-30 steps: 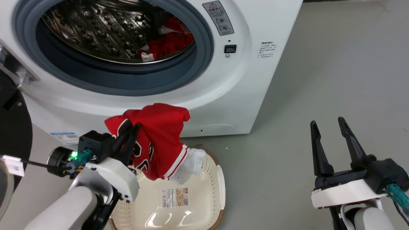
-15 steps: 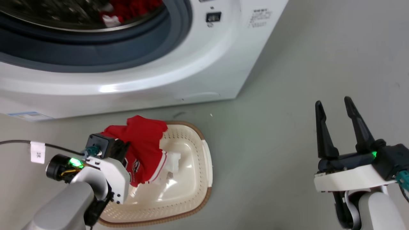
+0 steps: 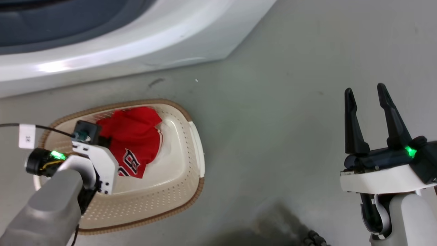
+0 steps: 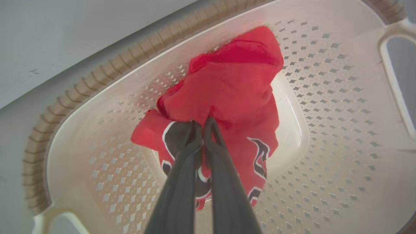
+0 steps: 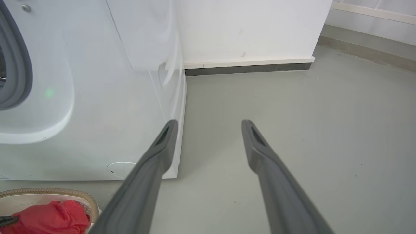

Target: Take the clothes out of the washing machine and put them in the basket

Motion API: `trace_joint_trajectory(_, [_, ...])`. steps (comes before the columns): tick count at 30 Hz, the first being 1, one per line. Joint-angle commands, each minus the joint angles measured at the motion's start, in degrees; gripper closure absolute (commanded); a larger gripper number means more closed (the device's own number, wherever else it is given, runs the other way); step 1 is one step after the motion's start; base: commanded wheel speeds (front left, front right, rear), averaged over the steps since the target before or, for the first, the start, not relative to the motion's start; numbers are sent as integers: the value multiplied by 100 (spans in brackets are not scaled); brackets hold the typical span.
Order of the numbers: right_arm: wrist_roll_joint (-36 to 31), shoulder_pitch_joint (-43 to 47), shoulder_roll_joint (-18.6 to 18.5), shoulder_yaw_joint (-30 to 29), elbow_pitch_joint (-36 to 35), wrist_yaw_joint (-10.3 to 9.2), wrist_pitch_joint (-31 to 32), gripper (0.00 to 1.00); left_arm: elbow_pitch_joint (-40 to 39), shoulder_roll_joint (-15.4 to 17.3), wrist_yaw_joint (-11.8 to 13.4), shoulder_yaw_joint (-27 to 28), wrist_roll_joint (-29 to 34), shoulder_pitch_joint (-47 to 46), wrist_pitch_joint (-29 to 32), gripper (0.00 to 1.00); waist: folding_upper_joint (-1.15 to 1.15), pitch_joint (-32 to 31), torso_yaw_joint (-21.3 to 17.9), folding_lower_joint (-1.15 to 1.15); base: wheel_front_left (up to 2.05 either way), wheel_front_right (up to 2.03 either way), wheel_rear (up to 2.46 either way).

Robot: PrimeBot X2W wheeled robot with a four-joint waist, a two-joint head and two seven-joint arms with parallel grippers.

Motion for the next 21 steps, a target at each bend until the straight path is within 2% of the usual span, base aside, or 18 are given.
trace_joint_trajectory(1, [59,-155,11,15,-54,-8,-12,0,225,-41,-47,6,-17,-190,-32,100,0,352,-214,-1,0,0,0])
trace_joint_trajectory(10, [151,-194,11,48,-128,-8,-12,0,1522,-442,-275,-41,-23,-781,-148,100,0,831,-331,-1,0,0,0])
trace_joint_trajectory(16, [153,-266,10,23,-131,-8,-12,0,1904,-631,-335,32,-131,-952,-266,100,0,907,-286,-1,0,0,0])
trace_joint_trajectory(17, [162,-273,11,39,-117,-7,-12,0,1947,-656,-306,45,-145,-964,-295,31,0,900,-269,-1,0,0,0])
trace_joint_trajectory(18, [187,-255,11,60,-80,-7,-12,0,1990,-684,-301,71,-177,-966,-326,0,0,881,-250,-1,0,0,0])
trace_joint_trajectory(21, [150,-263,10,46,6,-7,-12,0,2069,-758,-353,63,-189,-951,-446,0,0,766,-173,-1,0,0,0])
